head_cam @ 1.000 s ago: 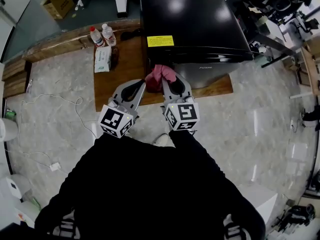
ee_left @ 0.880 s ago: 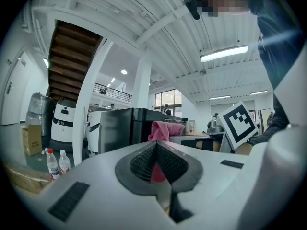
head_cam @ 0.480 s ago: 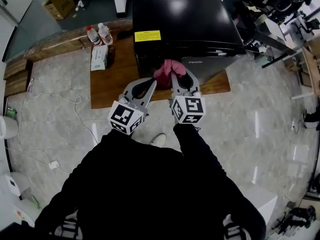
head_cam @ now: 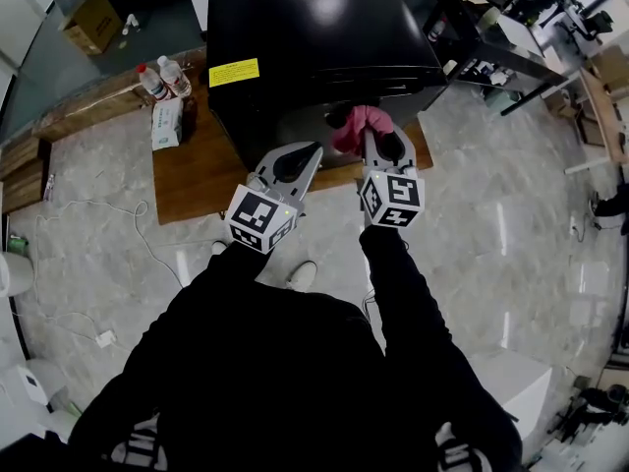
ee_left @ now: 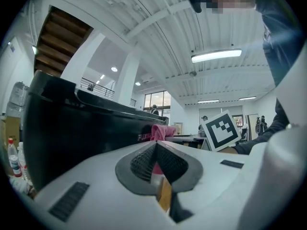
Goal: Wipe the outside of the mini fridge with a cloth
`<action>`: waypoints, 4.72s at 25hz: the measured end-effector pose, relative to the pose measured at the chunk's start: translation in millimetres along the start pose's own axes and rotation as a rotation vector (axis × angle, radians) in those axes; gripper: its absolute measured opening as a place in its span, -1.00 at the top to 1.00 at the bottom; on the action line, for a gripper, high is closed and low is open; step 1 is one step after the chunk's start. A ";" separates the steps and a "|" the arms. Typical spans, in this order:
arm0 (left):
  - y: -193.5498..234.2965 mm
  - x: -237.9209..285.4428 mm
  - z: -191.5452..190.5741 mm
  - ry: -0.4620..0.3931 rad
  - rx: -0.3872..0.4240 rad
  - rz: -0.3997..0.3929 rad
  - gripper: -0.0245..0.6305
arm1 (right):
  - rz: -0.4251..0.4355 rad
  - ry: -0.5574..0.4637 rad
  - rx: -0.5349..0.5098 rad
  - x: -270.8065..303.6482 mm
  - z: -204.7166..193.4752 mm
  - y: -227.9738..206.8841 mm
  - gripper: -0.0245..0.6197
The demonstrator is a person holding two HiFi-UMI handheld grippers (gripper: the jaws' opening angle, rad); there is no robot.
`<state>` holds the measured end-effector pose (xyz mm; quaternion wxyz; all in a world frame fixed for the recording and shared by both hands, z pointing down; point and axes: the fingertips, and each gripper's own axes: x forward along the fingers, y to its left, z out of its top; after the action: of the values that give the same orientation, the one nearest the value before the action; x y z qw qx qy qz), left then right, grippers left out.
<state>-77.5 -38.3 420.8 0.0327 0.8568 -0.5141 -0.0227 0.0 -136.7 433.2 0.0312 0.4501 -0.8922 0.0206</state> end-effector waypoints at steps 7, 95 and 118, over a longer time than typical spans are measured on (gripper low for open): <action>-24.9 36.1 6.6 -0.009 0.015 -0.039 0.91 | -0.166 0.007 0.039 -4.4 -1.0 -109.9 0.64; -31.6 83.9 -170.4 0.152 -0.045 -0.122 0.91 | -0.014 0.124 0.134 -14.5 -161.6 -128.4 0.66; -53.8 -105.7 -12.5 0.079 -0.084 -0.011 0.91 | 0.532 0.083 0.166 -143.0 -15.6 104.0 0.66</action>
<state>-79.0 80.6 429.5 0.0888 0.8576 -0.5064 -0.0104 1.7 40.8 437.2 0.0239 0.1998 -0.9722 0.1195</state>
